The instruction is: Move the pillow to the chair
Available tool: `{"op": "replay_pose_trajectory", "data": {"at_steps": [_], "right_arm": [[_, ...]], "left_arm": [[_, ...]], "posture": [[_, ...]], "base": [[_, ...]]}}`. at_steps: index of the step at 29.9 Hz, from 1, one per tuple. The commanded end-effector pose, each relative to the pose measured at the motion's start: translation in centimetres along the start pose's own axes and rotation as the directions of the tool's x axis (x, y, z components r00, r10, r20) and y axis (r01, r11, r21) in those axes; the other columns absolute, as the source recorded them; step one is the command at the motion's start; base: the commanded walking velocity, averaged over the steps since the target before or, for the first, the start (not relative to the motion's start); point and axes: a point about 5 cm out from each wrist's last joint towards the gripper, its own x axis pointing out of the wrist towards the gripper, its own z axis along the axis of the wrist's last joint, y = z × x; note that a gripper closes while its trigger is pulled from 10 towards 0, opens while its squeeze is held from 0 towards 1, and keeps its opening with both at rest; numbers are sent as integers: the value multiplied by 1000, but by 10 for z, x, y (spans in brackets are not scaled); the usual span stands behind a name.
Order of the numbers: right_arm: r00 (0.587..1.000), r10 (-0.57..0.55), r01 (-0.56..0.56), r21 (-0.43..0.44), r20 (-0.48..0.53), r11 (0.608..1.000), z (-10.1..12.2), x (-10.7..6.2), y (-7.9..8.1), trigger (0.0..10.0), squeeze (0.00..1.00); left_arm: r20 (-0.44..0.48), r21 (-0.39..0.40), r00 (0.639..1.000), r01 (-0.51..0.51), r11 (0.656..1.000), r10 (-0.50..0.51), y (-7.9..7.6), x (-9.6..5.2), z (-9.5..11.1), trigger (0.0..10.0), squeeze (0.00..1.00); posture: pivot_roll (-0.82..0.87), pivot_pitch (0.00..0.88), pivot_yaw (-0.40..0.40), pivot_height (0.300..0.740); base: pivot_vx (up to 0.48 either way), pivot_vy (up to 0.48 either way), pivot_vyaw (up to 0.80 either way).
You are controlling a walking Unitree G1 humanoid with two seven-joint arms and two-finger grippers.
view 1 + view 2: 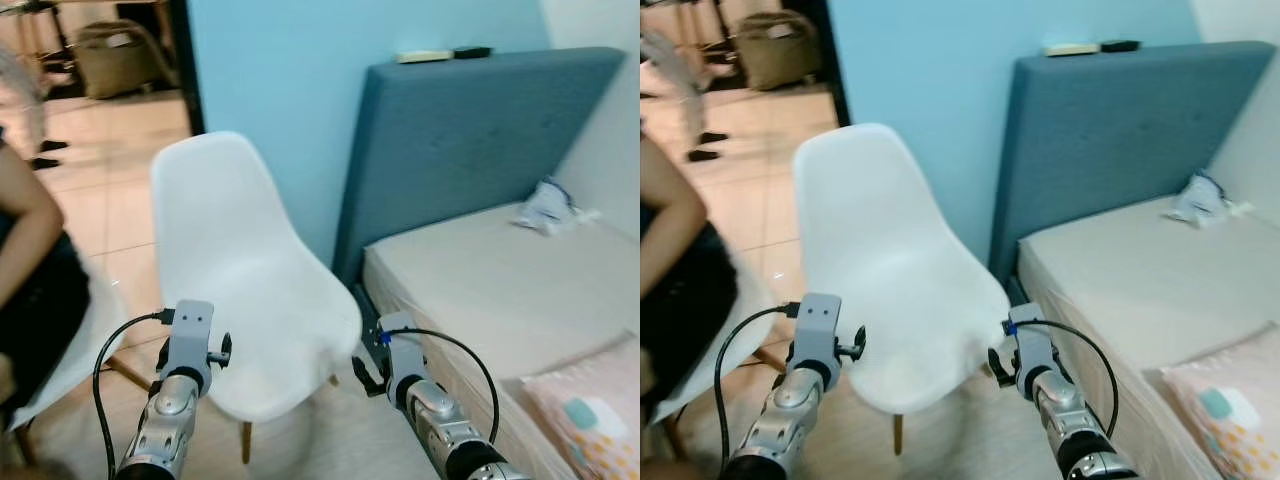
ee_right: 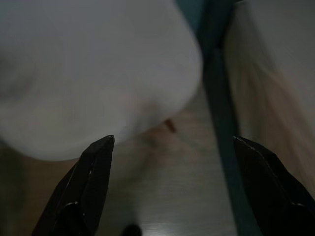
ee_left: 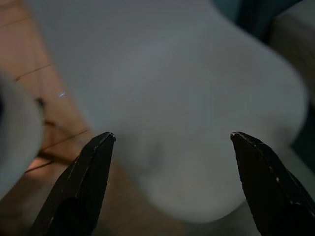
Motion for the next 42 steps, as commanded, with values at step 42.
{"op": "replay_pose_trajectory", "data": {"at_steps": [42], "right_arm": [[999, -31, 30, 19, 26, 999, 2, -1, -4, 10000, 0]], "left_arm": [[-26, -24, 1000, 5, 1000, -6, -2, -6, -10, 10000, 0]], "posture": [[44, 48, -40, 740]], "base": [[0, 0, -800]]}}
